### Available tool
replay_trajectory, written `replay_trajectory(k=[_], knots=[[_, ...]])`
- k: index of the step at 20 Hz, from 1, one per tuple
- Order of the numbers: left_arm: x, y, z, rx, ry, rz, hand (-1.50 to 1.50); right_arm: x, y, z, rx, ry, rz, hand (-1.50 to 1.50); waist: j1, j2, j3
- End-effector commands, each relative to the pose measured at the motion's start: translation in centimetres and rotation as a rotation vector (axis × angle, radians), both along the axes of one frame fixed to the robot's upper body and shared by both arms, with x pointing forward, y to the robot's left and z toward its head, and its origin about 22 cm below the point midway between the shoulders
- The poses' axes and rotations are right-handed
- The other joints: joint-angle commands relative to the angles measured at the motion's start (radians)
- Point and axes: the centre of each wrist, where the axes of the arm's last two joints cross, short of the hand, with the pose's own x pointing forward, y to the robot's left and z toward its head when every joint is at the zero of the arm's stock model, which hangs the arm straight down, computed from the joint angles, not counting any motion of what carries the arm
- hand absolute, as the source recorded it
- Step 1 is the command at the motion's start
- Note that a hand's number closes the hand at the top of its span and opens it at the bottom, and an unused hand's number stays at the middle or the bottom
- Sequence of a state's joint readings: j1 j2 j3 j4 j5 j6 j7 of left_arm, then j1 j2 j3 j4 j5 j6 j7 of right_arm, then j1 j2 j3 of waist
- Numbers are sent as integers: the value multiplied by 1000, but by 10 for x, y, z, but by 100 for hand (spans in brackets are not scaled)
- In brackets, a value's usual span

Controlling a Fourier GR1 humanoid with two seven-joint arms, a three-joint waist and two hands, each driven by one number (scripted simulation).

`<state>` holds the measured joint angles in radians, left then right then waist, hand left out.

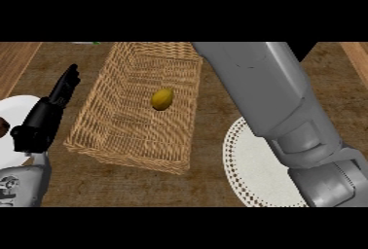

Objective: Pick the lemon from the placemat and place it in the basket

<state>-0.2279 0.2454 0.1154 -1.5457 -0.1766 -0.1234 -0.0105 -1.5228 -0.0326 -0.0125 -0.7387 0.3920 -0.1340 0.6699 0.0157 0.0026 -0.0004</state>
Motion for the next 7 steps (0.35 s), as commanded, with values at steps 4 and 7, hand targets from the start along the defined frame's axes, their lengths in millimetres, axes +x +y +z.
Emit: replay_trajectory(k=[4,7], knots=[[-3,-1,6,-7,13,7,0,22,-86,-4,197,-72,-230,-150,-18,-4,1],[-5,-4,5,4,-2,22,0,26,-120,-21,240,-85,-292,-150,-21,-5,1]])
